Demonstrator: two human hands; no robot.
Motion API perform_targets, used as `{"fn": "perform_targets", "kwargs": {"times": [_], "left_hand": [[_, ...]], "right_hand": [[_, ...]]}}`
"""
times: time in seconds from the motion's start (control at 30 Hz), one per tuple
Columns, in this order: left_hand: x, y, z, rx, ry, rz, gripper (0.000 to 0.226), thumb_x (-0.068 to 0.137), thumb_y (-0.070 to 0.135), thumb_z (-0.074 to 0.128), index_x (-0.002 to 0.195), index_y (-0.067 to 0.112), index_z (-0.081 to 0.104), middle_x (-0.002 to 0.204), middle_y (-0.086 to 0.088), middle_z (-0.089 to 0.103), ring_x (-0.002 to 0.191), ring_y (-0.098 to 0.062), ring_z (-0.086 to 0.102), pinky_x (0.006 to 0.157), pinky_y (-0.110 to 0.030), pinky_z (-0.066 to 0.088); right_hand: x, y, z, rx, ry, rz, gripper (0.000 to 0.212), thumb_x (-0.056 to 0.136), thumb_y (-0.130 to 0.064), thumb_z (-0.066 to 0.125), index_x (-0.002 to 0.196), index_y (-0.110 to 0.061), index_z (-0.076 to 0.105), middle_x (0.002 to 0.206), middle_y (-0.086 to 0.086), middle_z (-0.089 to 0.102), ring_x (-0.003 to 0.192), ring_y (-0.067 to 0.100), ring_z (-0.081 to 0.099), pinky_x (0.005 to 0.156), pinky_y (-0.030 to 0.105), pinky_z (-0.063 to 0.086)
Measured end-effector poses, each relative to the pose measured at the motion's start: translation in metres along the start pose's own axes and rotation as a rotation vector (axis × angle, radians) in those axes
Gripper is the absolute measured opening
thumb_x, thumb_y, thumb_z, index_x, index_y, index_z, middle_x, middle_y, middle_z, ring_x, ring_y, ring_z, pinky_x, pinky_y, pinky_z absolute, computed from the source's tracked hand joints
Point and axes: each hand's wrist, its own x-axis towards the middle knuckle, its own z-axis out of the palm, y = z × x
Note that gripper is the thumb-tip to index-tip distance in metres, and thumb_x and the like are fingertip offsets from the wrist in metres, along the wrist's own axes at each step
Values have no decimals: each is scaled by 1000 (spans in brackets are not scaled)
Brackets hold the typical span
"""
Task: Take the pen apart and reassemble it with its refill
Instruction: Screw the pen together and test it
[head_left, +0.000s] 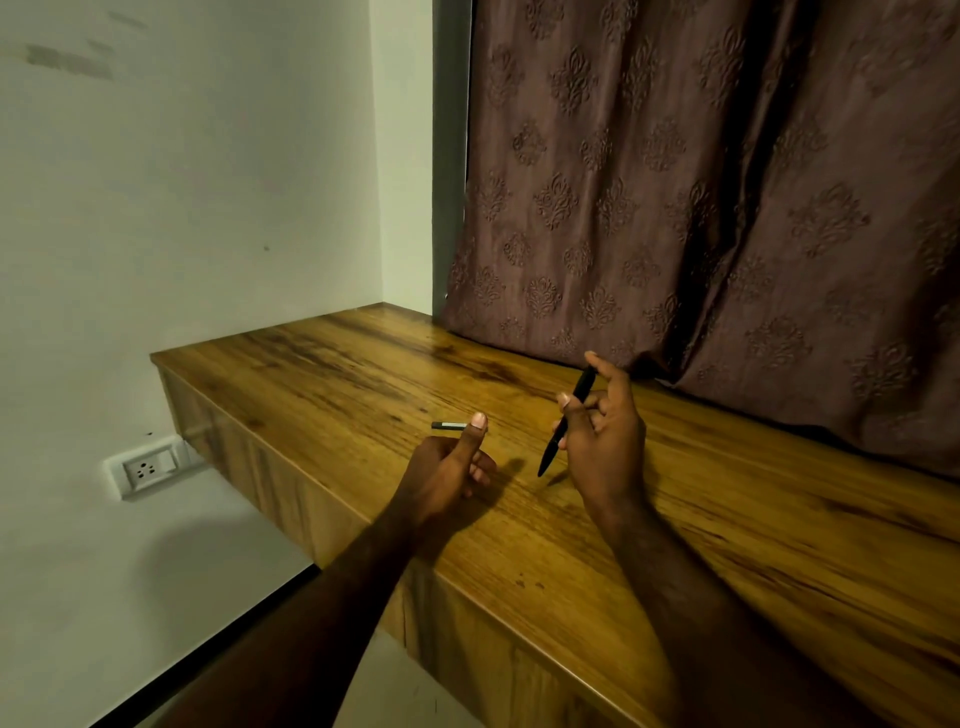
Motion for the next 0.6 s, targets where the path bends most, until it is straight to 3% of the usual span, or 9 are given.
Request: {"fn": "perform_targets", "kwargs": {"times": [0.2, 0.33, 0.5, 0.6], "left_hand": [[-2, 3, 2, 30, 8, 30, 79, 84, 67, 39, 73, -7, 66, 63, -10, 63, 55, -13, 56, 58, -25, 46], [0, 3, 3, 79, 4, 22, 81, 82, 68, 37, 78, -6, 69, 68, -9, 66, 56, -8, 58, 55, -17, 47], [4, -3, 1, 124, 15, 25, 78, 82, 73, 36, 74, 3, 71, 69, -8, 70, 58, -9, 60, 64, -27, 45], [5, -3, 2, 118, 20, 29, 78, 83, 71, 36, 74, 1, 70, 68, -8, 69, 56, -9, 59, 62, -26, 45]], "right_hand": [[-6, -5, 1, -39, -61, -41, 47, 95, -22, 56, 134, -41, 40, 79, 4, 62, 73, 20, 68, 60, 50, 57], [-5, -9, 1, -34, -62, -60, 49, 94, -21, 57, 135, -42, 38, 78, 5, 62, 72, 23, 66, 58, 49, 57], [-9, -11, 3, -72, -92, -104, 46, 95, -24, 56, 133, -42, 40, 77, 7, 62, 70, 25, 65, 59, 49, 54], [-8, -12, 2, -73, -95, -107, 46, 95, -24, 55, 135, -41, 39, 77, 5, 61, 69, 23, 64, 59, 49, 54]]}}
